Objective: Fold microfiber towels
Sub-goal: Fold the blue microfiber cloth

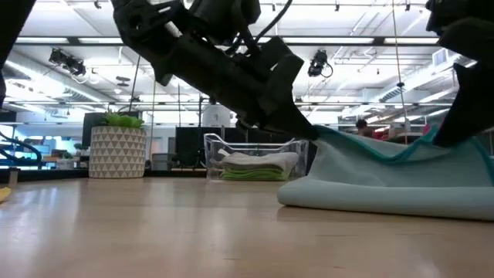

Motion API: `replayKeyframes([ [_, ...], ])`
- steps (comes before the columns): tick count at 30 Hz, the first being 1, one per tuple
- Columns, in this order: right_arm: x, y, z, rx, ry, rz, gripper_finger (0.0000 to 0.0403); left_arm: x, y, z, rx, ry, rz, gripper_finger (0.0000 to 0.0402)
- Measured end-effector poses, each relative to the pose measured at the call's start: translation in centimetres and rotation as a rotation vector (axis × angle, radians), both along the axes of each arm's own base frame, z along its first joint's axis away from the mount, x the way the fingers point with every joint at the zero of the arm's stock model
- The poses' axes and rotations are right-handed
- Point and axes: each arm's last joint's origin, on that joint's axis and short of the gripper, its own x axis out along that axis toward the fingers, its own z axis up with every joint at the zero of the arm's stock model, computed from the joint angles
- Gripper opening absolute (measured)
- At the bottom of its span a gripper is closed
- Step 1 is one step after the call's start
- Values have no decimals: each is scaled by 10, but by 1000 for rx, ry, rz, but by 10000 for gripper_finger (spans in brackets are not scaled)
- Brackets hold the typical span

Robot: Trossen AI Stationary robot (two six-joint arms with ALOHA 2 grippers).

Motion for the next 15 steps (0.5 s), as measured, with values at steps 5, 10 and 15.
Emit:
replayKeyframes([
  [5,-1,-4,-1,13,9,-57,6,0,2,0,11,0,-11,15],
  [10,-5,-7,1,10,8,-140,20,0,1,0,11,-1,-14,26],
  [15,-2,-12,0,35,40,-187,97,0,0,1,1,2,-29,93],
])
